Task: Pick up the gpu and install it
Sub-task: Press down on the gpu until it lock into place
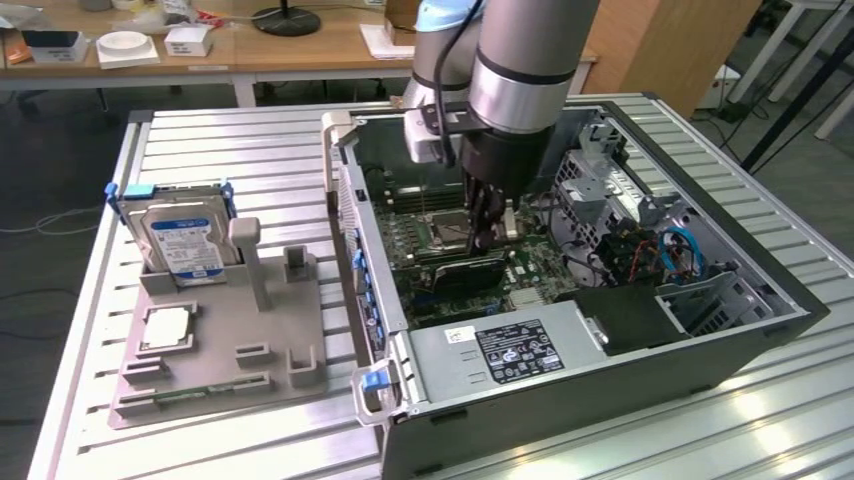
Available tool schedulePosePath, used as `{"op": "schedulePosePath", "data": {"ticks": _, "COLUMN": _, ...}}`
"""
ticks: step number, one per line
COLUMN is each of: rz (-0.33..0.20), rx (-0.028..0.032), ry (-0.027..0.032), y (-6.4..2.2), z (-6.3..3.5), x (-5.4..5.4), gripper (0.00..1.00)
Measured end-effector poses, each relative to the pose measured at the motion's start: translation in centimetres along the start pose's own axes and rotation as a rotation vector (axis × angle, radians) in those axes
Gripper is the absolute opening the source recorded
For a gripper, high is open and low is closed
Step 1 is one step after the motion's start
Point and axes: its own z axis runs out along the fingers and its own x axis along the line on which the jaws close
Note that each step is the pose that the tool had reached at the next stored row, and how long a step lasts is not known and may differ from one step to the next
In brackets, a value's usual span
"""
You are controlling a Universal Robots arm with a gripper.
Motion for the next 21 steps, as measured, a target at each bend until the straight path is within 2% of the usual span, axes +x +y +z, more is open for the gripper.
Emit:
{"op": "schedulePosePath", "data": {"ticks": 6, "rz": 0.0, "rx": 0.0, "ry": 0.0002, "y": 0.01, "z": 1.09, "x": 0.0, "gripper": 0.11}}
{"op": "schedulePosePath", "data": {"ticks": 8, "rz": -0.001, "rx": 0.0, "ry": 0.0008, "y": 0.01, "z": 1.14, "x": 0.0, "gripper": 0.11}}
{"op": "schedulePosePath", "data": {"ticks": 13, "rz": -0.001, "rx": 0.0011, "ry": 0.0006, "y": 0.09, "z": 1.78, "x": -1.0, "gripper": 0.11}}
{"op": "schedulePosePath", "data": {"ticks": 21, "rz": -0.002, "rx": 0.0012, "ry": 0.0015, "y": 0.14, "z": 3.24, "x": -1.1, "gripper": 0.11}}
